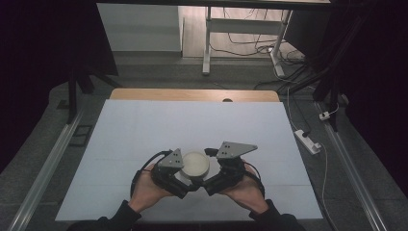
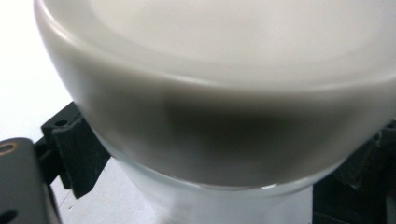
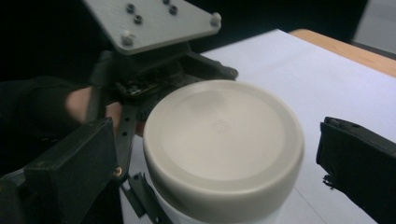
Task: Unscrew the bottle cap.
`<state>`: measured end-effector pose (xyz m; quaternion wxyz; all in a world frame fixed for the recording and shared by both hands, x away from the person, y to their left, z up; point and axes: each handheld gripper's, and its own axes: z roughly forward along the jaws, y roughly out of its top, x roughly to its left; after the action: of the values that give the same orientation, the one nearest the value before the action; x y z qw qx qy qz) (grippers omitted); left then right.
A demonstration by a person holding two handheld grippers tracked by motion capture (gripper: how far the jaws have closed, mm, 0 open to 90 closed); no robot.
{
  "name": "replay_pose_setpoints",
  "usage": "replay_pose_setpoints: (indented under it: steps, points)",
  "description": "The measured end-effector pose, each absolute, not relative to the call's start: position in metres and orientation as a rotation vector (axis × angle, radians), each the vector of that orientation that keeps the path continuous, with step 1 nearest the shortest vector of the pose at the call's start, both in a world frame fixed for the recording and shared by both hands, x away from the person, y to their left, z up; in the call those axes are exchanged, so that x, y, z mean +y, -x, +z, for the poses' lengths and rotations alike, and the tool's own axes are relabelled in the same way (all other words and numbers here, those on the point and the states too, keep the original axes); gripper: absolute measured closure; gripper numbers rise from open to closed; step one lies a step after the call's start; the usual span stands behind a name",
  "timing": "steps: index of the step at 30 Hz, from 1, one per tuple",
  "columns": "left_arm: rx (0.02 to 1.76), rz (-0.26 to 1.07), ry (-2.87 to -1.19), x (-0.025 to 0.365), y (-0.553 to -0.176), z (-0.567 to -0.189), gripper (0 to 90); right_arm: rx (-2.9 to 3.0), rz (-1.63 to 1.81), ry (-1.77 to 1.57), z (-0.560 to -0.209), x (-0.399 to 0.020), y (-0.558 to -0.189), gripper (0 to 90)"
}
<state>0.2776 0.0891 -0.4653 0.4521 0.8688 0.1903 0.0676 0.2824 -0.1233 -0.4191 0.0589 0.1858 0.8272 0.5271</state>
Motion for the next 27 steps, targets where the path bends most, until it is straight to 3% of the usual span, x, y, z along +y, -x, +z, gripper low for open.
replay_pose_setpoints:
  steps: [6, 11, 27]
  points:
    - [0.504, 0.205, -2.151, 0.080, -0.271, -0.463, 7.5, 2.454, 1.551, -0.599, -0.425, -0.115, -0.277, 0.4]
    - [0.487, 0.200, -2.151, 0.079, -0.269, -0.462, 7.5, 2.433, 1.510, -0.581, -0.427, -0.112, -0.273, 7.0]
    - [0.312, 0.066, -2.185, 0.086, -0.274, -0.465, 7.5, 2.594, 1.644, -0.440, -0.429, -0.121, -0.283, 7.7]
